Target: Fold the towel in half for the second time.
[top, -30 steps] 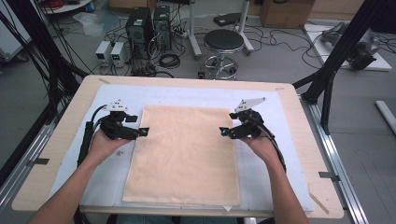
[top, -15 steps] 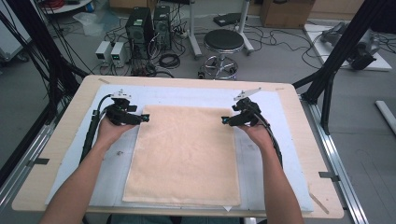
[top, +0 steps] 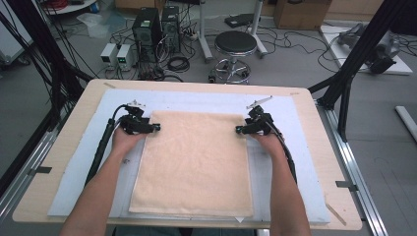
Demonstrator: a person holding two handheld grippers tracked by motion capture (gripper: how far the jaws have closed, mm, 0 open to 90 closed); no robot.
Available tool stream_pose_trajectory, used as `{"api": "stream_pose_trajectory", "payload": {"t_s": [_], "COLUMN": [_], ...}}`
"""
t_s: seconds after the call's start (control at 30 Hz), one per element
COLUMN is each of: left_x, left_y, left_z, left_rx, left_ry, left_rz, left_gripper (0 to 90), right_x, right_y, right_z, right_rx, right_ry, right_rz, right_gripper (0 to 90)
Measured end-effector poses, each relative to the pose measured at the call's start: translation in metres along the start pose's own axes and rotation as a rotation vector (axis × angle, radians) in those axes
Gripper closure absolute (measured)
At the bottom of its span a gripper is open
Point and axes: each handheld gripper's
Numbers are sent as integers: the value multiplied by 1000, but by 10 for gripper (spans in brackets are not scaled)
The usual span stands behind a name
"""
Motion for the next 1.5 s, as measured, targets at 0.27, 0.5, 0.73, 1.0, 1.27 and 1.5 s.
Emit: {"api": "stream_pose_trajectory", "payload": {"t_s": [0.27, 0.5, 0.73, 1.0, 1.27, 1.5], "left_x": [0, -2, -14, -44, -42, -27], "left_y": [1, -2, -14, -31, -56, -89], "left_z": [4, 3, -1, -2, -2, 16], "left_rx": [60, 64, 14, -13, 49, 107], "left_ry": [-26, -53, -61, -12, 1, 66], "left_rz": [-3, -5, 92, 167, 184, 232], "left_gripper": [719, 832, 837, 836, 836, 835], "right_x": [-4, -9, -18, -42, -59, -44], "right_y": [1, 0, -18, -32, -55, -86], "right_z": [-4, -8, -2, -3, -15, -33], "right_rx": [-55, -118, -100, -86, -153, -213], "right_ry": [35, 73, 90, 61, 9, -22], "right_rz": [-10, 2, 110, 183, 179, 224], "right_gripper": [723, 831, 838, 838, 836, 835]}}
Point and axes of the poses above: each handheld gripper's, and its own axes: y roughly forward along the jaws, x roughly out of its underside, z roughly to its right, and after that the axes turned 8 degrees about z, right-handed
